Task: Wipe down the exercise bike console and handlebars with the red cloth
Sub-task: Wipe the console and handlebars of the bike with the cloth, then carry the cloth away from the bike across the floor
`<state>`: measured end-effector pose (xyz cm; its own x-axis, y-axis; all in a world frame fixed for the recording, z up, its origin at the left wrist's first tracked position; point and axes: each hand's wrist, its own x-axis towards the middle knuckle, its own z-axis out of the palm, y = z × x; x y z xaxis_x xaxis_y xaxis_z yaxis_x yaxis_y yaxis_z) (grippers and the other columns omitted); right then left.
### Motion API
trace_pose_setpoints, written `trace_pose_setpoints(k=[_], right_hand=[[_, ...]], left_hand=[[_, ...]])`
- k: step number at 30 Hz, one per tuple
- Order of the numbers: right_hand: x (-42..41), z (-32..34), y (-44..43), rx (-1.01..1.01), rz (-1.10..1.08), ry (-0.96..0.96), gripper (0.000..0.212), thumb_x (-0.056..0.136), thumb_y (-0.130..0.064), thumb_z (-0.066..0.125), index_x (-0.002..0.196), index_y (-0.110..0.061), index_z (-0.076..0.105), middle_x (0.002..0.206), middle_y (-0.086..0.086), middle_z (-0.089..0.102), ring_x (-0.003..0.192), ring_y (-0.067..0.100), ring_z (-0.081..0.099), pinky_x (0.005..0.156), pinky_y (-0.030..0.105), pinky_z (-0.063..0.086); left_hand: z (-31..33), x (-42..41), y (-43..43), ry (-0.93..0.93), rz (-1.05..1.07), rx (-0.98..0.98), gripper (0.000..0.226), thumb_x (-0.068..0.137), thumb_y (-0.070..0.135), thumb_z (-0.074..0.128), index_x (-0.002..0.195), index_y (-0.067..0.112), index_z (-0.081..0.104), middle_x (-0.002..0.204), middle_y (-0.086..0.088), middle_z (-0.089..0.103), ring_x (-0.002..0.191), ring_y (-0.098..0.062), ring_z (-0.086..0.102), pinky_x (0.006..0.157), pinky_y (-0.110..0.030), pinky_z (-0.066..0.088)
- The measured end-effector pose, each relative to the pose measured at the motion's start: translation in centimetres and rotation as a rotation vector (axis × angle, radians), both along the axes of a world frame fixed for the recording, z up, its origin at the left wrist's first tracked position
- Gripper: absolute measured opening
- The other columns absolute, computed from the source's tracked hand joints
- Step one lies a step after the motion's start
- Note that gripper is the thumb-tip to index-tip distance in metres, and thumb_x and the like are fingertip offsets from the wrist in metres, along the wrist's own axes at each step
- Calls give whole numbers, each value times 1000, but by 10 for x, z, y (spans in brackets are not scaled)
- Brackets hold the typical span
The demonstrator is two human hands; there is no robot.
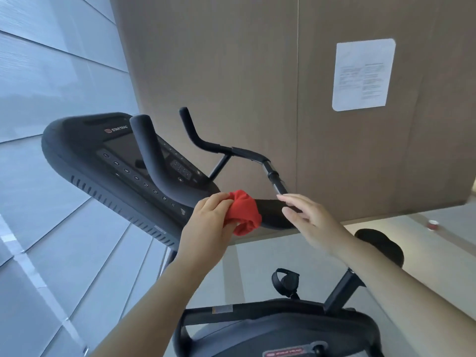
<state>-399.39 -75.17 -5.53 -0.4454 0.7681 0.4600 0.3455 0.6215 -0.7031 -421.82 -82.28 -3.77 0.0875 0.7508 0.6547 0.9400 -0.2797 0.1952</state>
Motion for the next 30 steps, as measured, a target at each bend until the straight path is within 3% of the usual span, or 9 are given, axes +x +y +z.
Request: trace_pose_setpoints(k=[4, 7, 11, 14, 17, 22, 25, 27, 30], right_hand=[[34, -42, -34, -31, -111, -49, 56, 87, -59, 36, 136, -31, 42, 140, -19, 40, 128, -5, 36, 107, 29, 34], [54, -77, -63, -109, -185, -71, 54, 89, -55, 35, 136, -31, 41, 140, -21, 39, 128, -8, 33, 109, 28, 31], [91, -110, -97, -221, -280, -10, 49, 89, -57, 36, 133, -38, 43, 125, -45, 37, 123, -13, 37, 102, 20, 34], [131, -129, -123, -292, -360, 65, 44, 86, -63, 37, 128, -48, 43, 129, -40, 40, 125, -9, 39, 101, 20, 35], [174, -147, -147, -350, -429, 102, 31, 86, -63, 38, 116, -63, 41, 127, -43, 41, 125, -11, 38, 96, 6, 33], [264, -168, -170, -440, -578, 206, 38, 89, -48, 43, 125, -40, 50, 133, -24, 49, 123, -8, 43, 99, 16, 38], [334, -170, -180, -453, -679, 249, 44, 86, -44, 44, 127, -30, 52, 131, -21, 50, 117, -11, 46, 90, 5, 38], [379, -171, -187, -449, -747, 257, 42, 87, -44, 43, 126, -31, 52, 128, -26, 49, 114, -15, 45, 83, -1, 34], [440, -175, -194, -457, -818, 238, 41, 89, -44, 42, 127, -33, 51, 130, -27, 48, 117, -13, 44, 83, -1, 33]], left_hand=[[-30, 27, -16, -223, -145, 26, 23, 83, 0, 60, 104, 10, 63, 116, 0, 58, 102, -16, 51, 91, -22, 37], [-60, 61, -32, -534, -262, -67, 23, 90, 5, 53, 100, 26, 59, 106, 8, 57, 97, -1, 51, 83, -10, 38], [-105, 107, -47, -909, -264, -341, 22, 92, 13, 50, 102, 30, 60, 96, 12, 65, 91, -3, 61, 74, -20, 47], [-131, 137, -53, -1026, -260, -506, 18, 93, 15, 51, 105, 22, 62, 96, 3, 69, 93, -15, 64, 81, -33, 50], [-150, 175, -56, -1173, -374, -719, 18, 94, 15, 50, 101, 20, 66, 96, -5, 72, 92, -24, 68, 78, -38, 56], [-172, 269, -45, -1725, -613, -1210, 30, 78, 23, 49, 94, 16, 73, 105, -10, 70, 97, -27, 66, 79, -45, 51], [-178, 349, -32, -1630, -705, -1264, 40, 75, 35, 61, 114, 25, 63, 111, -9, 67, 101, -29, 64, 74, -47, 52], [-181, 404, -24, -1528, -735, -1270, 50, 77, 26, 67, 124, 37, 51, 114, 0, 67, 100, -23, 66, 73, -51, 53], [-185, 479, -18, -1296, -775, -1250, 40, 86, 11, 62, 122, 25, 53, 115, -10, 65, 98, -28, 65, 79, -62, 47]])
